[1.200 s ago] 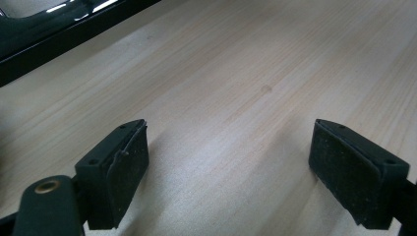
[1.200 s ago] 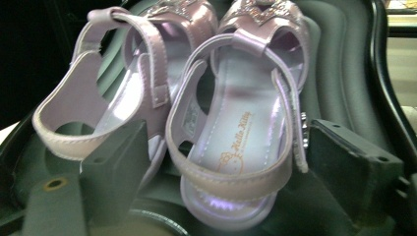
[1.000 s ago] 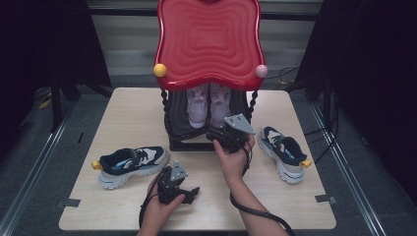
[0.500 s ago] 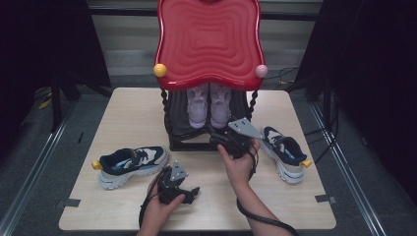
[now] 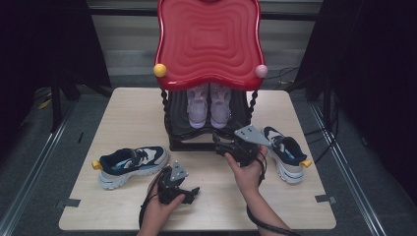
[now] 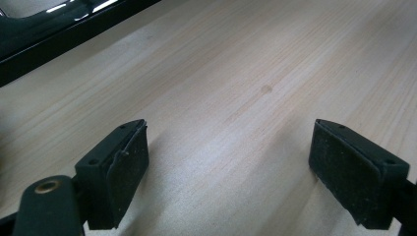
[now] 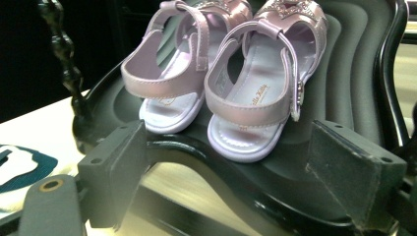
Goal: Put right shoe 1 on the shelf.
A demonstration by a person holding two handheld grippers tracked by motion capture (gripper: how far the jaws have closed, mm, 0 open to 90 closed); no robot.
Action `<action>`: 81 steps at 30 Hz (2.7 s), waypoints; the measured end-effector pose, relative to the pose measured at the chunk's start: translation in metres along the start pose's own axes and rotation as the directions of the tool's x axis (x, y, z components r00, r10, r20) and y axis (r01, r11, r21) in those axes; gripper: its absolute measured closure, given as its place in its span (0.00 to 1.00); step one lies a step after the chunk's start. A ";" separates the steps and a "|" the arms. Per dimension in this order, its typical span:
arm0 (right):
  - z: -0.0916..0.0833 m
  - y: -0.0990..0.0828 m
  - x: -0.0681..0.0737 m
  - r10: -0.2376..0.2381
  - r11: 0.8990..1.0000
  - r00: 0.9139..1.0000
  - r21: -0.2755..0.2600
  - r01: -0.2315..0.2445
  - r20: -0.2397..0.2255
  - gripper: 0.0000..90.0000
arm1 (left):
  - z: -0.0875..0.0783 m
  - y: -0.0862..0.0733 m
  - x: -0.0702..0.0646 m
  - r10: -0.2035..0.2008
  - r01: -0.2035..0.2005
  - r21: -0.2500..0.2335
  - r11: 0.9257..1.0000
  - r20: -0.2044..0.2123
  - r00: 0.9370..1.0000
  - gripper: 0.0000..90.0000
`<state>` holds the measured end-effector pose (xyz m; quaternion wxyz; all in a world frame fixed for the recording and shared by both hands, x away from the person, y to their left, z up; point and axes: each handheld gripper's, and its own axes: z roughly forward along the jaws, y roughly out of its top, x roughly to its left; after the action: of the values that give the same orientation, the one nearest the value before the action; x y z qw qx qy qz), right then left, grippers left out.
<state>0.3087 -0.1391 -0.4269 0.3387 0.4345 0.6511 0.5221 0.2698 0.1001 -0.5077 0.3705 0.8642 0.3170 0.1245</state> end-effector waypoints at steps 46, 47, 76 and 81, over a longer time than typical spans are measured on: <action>-0.071 -0.072 -0.057 -0.018 0.978 0.974 0.197 0.064 -0.228 0.16 | 0.000 0.000 0.000 0.000 0.000 -0.001 1.000 -0.001 1.000 0.17; -0.071 -0.074 -0.058 -0.018 0.977 0.973 0.203 0.066 -0.230 0.16 | 0.000 0.000 0.000 0.000 0.000 -0.001 1.000 -0.002 1.000 0.17; -0.076 -0.100 -0.063 -0.057 0.889 0.932 0.407 0.211 -0.359 0.17 | 0.000 0.000 0.000 0.001 -0.001 0.000 1.000 -0.003 1.000 0.17; -0.074 -0.100 -0.061 -0.060 0.871 0.921 0.431 0.237 -0.386 0.17 | 0.000 0.000 0.000 0.000 0.000 -0.001 1.000 -0.003 1.000 0.17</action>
<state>0.2451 -0.2314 -0.5088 0.1382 0.3479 0.8407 0.3914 0.2696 0.1001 -0.5077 0.3702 0.8638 0.3176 0.1261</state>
